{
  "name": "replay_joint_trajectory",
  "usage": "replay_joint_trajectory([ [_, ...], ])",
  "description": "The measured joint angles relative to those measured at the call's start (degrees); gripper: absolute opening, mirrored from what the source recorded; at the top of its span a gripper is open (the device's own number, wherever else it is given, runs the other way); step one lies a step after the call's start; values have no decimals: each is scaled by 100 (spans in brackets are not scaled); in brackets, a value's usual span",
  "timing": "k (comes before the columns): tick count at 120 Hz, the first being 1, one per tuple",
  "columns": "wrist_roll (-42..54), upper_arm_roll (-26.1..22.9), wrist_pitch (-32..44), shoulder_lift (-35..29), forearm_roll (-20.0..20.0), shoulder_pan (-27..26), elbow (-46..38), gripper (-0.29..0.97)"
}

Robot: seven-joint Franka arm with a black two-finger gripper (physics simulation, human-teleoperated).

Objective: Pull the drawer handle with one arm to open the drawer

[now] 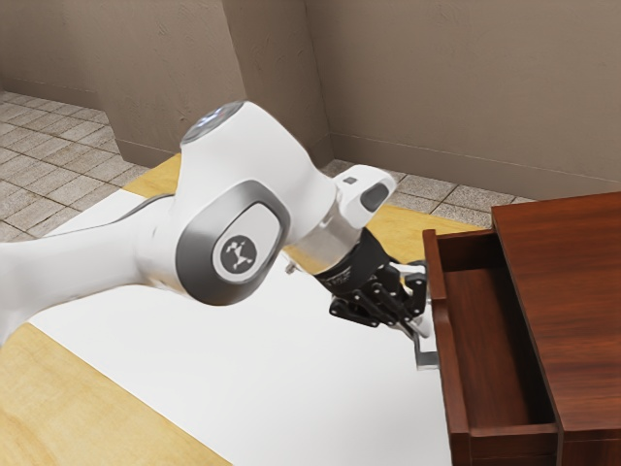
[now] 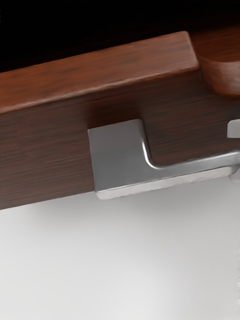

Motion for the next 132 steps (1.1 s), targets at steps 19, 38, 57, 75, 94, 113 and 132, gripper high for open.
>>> replay_joint_trajectory([
  [19,-5,48,30,-38,-6,-40,-47,-11],
  [38,-9,54,73,-104,-8,-36,-123,-11],
  [57,-12,60,98,-195,-7,-24,-206,-11],
  [75,-13,59,113,-260,-7,-9,-276,-11],
  [94,-15,60,136,-319,-6,-5,-347,-11],
  [113,-14,163,148,-381,-12,-52,-421,-11],
  [132,-15,200,165,-462,-12,-36,-513,-11],
])
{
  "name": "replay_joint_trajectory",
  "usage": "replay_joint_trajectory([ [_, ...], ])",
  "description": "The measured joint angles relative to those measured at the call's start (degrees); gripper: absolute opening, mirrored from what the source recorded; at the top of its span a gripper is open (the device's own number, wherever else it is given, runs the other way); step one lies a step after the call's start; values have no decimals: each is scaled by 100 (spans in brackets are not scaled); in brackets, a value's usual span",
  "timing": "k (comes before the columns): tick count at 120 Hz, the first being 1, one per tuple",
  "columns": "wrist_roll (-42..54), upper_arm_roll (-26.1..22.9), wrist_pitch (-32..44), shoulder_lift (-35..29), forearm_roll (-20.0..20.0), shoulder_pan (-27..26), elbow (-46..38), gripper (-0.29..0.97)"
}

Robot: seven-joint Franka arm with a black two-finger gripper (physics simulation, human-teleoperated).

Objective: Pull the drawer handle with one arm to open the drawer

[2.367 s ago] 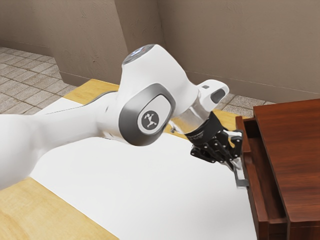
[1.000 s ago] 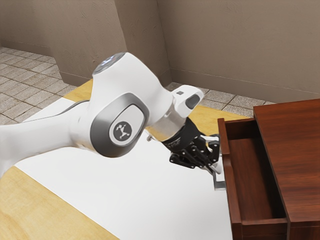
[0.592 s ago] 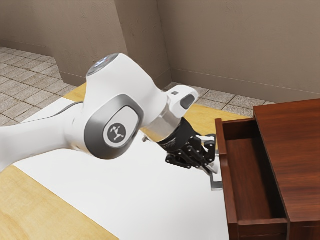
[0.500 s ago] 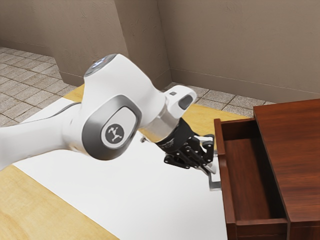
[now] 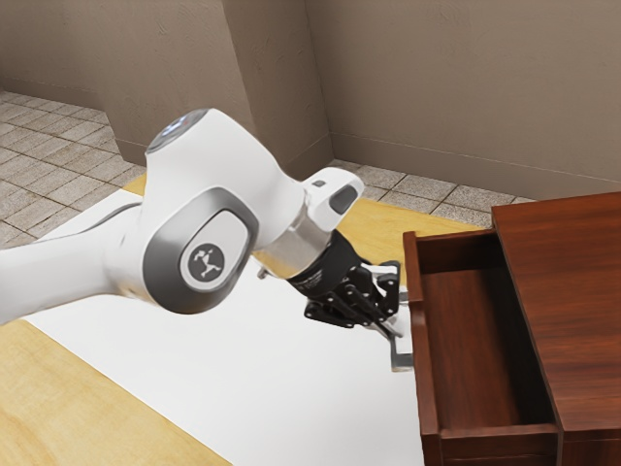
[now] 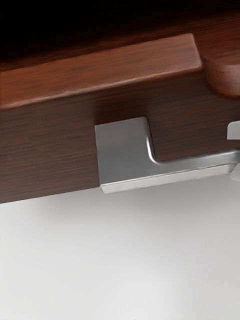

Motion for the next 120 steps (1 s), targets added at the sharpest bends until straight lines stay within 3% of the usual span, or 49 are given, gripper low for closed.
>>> replay_joint_trajectory([
  [120,39,162,119,-475,-17,13,-467,-11],
])
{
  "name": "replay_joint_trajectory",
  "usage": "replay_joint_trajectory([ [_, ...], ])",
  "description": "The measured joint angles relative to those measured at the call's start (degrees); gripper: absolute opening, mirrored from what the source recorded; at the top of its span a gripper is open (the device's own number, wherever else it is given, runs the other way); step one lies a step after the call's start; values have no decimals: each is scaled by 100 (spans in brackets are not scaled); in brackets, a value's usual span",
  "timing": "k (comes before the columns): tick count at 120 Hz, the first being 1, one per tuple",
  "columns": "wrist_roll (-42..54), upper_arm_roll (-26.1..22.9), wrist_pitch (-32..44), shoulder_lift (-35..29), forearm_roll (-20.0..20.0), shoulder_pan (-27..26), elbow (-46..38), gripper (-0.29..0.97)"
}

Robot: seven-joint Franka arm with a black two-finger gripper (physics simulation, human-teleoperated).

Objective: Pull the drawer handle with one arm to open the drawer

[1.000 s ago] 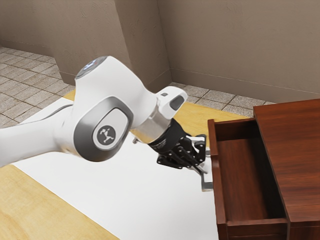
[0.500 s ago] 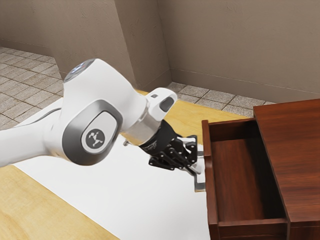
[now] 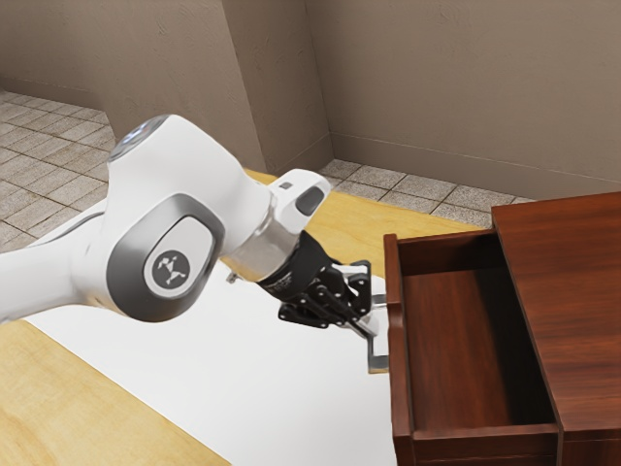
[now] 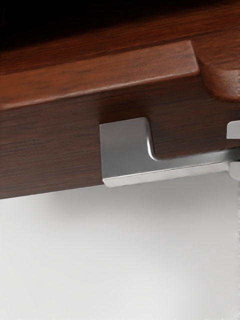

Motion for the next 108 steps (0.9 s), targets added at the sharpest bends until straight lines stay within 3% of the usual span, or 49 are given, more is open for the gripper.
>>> replay_joint_trajectory([
  [108,32,264,90,-503,3,-4,-543,-11],
])
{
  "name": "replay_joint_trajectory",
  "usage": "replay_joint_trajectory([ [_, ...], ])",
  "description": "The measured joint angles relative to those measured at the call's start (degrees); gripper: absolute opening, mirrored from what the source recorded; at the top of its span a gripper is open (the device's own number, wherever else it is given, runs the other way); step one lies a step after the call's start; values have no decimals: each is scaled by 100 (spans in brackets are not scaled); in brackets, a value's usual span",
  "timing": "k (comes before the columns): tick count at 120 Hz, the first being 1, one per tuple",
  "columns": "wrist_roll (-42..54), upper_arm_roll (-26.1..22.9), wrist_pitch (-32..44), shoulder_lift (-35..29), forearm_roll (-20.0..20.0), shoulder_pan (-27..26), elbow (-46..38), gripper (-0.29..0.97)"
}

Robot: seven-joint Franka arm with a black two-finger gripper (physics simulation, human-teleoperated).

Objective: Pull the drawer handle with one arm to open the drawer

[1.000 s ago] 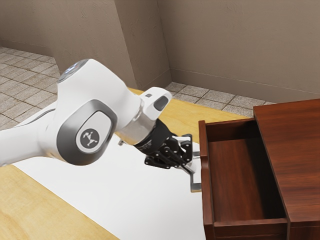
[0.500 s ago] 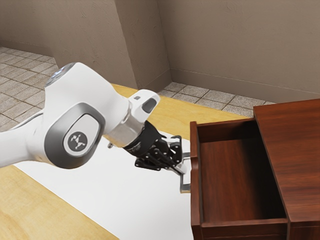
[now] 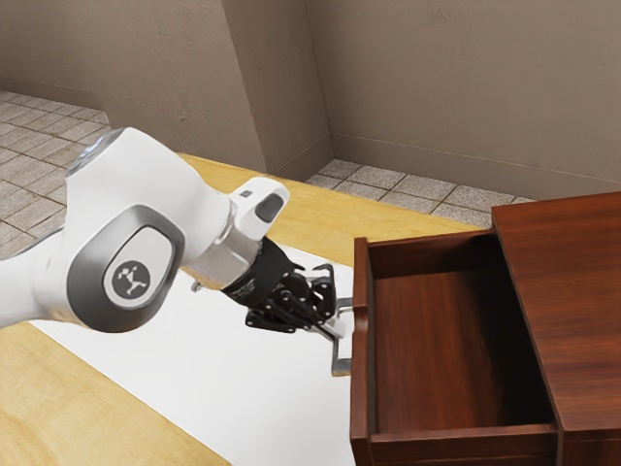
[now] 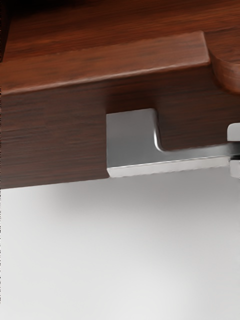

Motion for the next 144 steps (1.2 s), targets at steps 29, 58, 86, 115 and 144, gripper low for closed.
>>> replay_joint_trajectory([
  [29,-2,82,30,-85,6,1,-110,-11],
  [58,-5,87,40,-146,5,0,-144,-11],
  [86,42,114,46,-156,-48,-1,-158,2],
  [115,107,163,34,-410,-71,-4,-201,9],
  [144,153,56,-976,118,632,109,1295,45],
])
